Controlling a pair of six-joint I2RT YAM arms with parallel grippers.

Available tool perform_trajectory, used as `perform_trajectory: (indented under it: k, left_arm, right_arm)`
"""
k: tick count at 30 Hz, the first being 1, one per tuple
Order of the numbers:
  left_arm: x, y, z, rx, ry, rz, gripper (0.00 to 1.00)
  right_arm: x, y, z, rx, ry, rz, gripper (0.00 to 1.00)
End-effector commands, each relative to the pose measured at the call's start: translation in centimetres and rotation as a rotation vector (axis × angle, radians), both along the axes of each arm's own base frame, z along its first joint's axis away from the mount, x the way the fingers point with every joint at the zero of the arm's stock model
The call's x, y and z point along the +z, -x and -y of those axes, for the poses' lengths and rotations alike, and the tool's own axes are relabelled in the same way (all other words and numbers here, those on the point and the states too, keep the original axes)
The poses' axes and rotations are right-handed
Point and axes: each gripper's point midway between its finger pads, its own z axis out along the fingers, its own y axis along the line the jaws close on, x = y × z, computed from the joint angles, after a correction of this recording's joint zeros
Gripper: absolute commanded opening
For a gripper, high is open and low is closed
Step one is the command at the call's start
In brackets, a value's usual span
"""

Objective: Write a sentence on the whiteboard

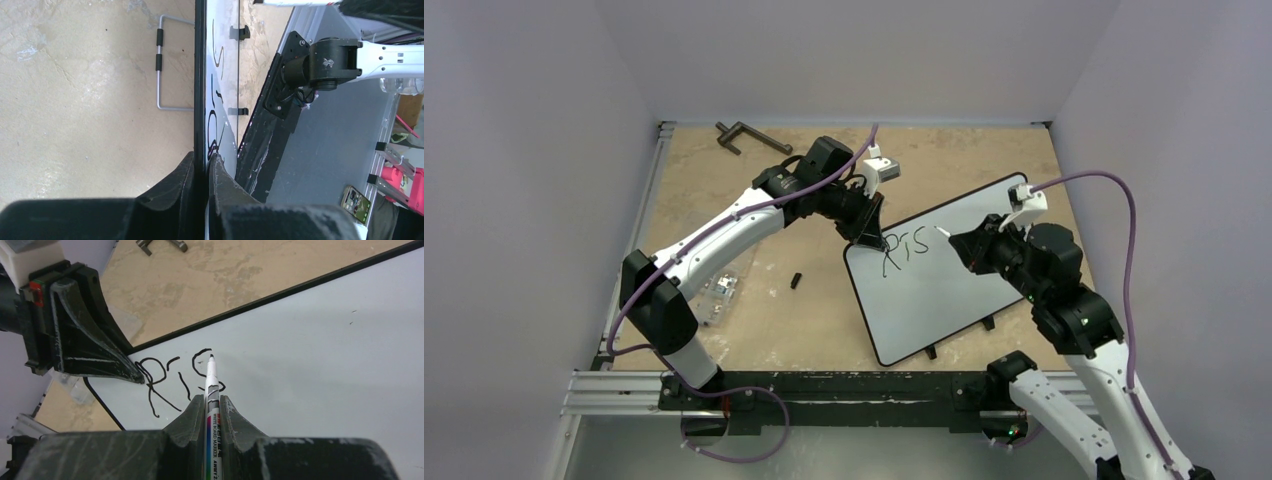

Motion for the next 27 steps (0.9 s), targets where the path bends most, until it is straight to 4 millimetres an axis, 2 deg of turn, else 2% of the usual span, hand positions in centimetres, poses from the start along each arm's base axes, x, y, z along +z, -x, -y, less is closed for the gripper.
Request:
perform_trajectory:
  k: [1, 11, 18, 27]
  left_arm:
    - [1.7, -2.2, -0.5, 0.045, 0.010, 0.163, 0.00]
    - [1.8, -2.3, -0.4, 0.045, 0.013, 0.165, 0.00]
    - [1.7, -2.3, -0.4, 0.044, 0.010, 0.161, 0.00]
    - [1.5, -2.3, -0.4, 0.044, 0.008, 0.158, 0.00]
  right_arm:
    - [-0.4, -0.4, -0.9, 0.052, 0.005, 0.010, 0.00]
    - [-2.6, -0.9, -0.6, 0.019, 0.023, -0.031, 0.00]
    - [-3.1, -1.4, -0.5, 0.002, 0.035, -0.035, 0.00]
    - [-3.4, -1.9, 0.8, -0.067, 0.070, -0.043, 0.00]
